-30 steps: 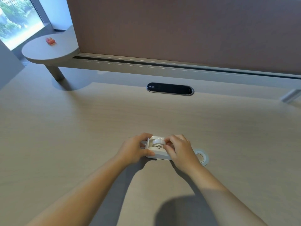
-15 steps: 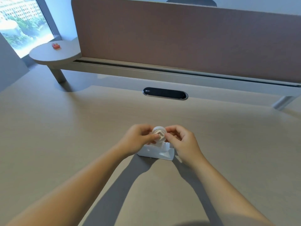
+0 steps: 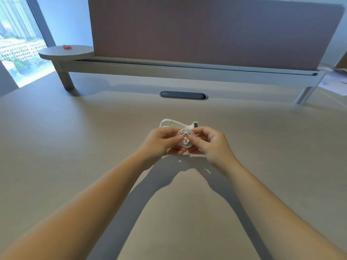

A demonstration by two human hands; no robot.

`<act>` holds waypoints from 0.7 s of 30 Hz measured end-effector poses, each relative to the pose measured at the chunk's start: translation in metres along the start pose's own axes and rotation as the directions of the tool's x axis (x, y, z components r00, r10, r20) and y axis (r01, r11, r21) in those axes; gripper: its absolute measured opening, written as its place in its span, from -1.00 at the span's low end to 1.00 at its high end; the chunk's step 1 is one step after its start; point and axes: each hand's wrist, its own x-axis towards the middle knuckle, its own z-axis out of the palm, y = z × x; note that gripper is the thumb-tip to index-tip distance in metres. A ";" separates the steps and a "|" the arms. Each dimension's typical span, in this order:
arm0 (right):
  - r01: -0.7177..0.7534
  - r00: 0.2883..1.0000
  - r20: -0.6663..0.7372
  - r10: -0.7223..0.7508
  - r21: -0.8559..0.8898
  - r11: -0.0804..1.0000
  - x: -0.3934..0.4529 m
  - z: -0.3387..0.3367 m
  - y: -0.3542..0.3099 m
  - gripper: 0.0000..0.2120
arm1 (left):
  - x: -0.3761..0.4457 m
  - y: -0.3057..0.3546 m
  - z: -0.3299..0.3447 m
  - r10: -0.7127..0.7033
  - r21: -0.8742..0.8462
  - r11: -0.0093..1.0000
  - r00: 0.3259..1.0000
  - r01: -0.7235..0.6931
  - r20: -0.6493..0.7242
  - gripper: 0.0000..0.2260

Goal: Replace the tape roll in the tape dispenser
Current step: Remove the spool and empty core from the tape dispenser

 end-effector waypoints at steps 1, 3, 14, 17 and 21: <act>0.006 1.000 -0.003 -0.006 0.001 1.000 -0.005 0.001 -0.001 -0.94 | -0.005 -0.001 0.001 0.003 -0.001 1.000 1.000 -0.003 -0.002 -0.86; 0.016 1.000 -0.007 -0.016 -0.005 1.000 -0.012 0.003 -0.001 -0.96 | -0.012 -0.002 0.003 0.014 0.025 1.000 1.000 -0.014 -0.017 -0.84; 0.046 0.993 -0.105 -0.049 -0.030 0.998 -0.009 0.001 0.023 -0.86 | -0.003 -0.016 0.022 0.137 0.160 0.980 0.981 -0.115 -0.138 -0.87; 0.077 0.987 -0.140 -0.083 -0.049 0.996 -0.006 0.001 0.028 -0.87 | 0.004 -0.022 0.025 0.148 0.157 0.980 0.974 -0.122 -0.172 -0.90; 0.085 0.983 -0.152 -0.101 -0.109 0.990 -0.003 -0.005 0.031 -0.89 | 0.009 -0.024 0.024 0.080 0.069 0.995 0.989 -0.072 -0.124 -0.89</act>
